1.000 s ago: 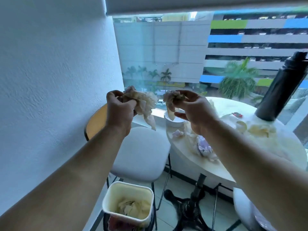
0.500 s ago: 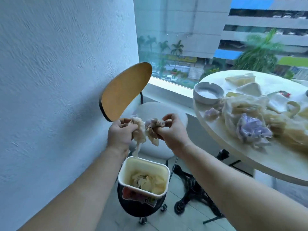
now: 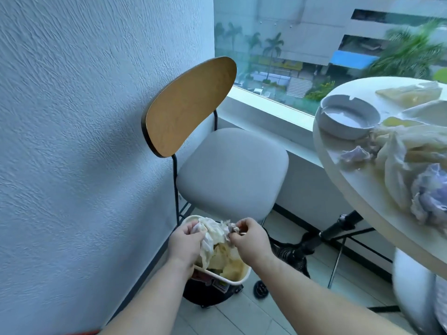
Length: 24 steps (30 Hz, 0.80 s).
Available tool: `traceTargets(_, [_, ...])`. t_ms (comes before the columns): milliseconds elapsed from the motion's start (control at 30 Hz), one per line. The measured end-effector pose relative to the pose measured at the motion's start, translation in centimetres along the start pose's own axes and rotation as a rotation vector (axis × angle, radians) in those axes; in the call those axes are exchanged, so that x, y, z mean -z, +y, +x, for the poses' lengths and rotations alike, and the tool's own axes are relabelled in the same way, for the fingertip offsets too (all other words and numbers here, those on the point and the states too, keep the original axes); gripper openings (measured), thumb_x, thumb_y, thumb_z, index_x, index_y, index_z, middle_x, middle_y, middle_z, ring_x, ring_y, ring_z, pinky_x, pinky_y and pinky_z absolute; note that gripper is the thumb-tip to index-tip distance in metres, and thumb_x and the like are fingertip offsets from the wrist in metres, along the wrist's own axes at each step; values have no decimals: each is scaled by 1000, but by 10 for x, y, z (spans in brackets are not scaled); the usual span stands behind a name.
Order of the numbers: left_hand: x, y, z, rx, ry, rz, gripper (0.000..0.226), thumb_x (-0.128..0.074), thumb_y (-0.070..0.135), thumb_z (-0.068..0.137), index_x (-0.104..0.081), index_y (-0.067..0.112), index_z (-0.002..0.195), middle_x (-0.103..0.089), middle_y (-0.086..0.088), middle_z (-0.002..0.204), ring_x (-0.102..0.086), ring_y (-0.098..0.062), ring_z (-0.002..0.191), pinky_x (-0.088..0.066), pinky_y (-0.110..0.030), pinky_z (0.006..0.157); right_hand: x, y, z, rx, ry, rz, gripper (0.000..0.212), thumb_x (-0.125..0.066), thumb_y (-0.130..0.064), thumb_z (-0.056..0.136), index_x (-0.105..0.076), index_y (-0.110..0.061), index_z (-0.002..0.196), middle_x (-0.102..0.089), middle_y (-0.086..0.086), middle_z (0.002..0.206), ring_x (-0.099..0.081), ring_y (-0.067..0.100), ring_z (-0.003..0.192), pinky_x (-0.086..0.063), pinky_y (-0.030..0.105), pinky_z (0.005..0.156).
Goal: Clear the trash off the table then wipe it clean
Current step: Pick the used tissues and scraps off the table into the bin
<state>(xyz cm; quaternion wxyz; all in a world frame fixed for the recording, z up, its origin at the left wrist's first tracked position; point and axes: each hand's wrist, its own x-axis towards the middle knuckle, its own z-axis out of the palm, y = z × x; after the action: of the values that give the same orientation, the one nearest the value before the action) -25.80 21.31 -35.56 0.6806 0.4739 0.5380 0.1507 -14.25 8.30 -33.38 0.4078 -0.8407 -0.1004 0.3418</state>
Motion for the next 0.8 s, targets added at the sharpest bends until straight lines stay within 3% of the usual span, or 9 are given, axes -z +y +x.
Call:
traceTargets(100, [4,-11,4,44,-89,21,49,-70,-1,81,-68,16,127,-80,4,106,-75,-16,94,-62,-35,89,-9,9,2,21,-15,-116,14,-66,-19,97,-64,-19,111,-69,-5,98,-67,-7,65,-52,12,59])
traceTargets(167, [9,-13,0,104,-183,48,57,-64,-5,93,-56,15,146,-66,-2,139,-69,-13,101,-59,-29,85,-13,16,3,7,-75,-240,27,-60,-22,95,-65,-29,121,-69,-5,110,-70,9,75,-59,27,71])
traceTargets(267, [21,-18,3,103,-181,192,63,-65,3,96,-46,14,155,-41,-11,163,-54,-17,123,-46,-40,111,-13,24,3,-2,-126,-361,49,-49,-7,93,-64,-36,130,-67,-7,115,-69,12,73,-57,26,62])
traceTargets(400, [34,-15,0,91,-154,292,33,-67,11,97,-68,21,129,-58,-9,145,-59,-21,121,-44,-43,113,-6,16,-3,52,-101,-378,30,-52,-14,101,-72,-29,118,-74,-8,111,-72,8,79,-63,30,73])
traceTargets(467, [36,-7,-2,56,-129,315,19,-68,12,96,-71,24,111,-68,-7,129,-64,-20,114,-49,-41,104,0,6,-6,84,-77,-346,24,-53,-16,102,-73,-24,113,-74,-6,102,-70,10,71,-61,29,66])
traceTargets(567, [35,12,-10,-32,-99,303,15,-67,8,97,-70,17,109,-71,-3,105,-66,-19,101,-50,-33,82,10,-14,-13,142,-50,-289,20,-56,-19,101,-74,-23,108,-75,-5,93,-74,18,77,-64,35,69])
traceTargets(633, [32,30,-18,-105,-85,299,15,-67,7,96,-69,18,105,-70,-2,101,-65,-21,99,-51,-33,80,16,-30,-18,194,-34,-259,18,-57,-20,101,-73,-22,108,-75,-4,98,-74,19,85,-64,38,78])
traceTargets(700, [29,53,-29,-190,-66,304,17,-69,9,93,-70,22,104,-72,-1,106,-66,-22,99,-56,-40,90,26,-50,-24,236,-17,-210,17,-58,-21,101,-72,-25,106,-75,-4,101,-73,19,90,-62,41,84])
traceTargets(800, [20,95,-53,-344,-89,293,20,-67,12,93,-70,25,108,-71,-2,111,-64,-18,89,-56,-41,87,48,-86,-41,307,31,-130,19,-56,-19,100,-69,-32,96,-74,-6,92,-73,19,87,-62,38,81])
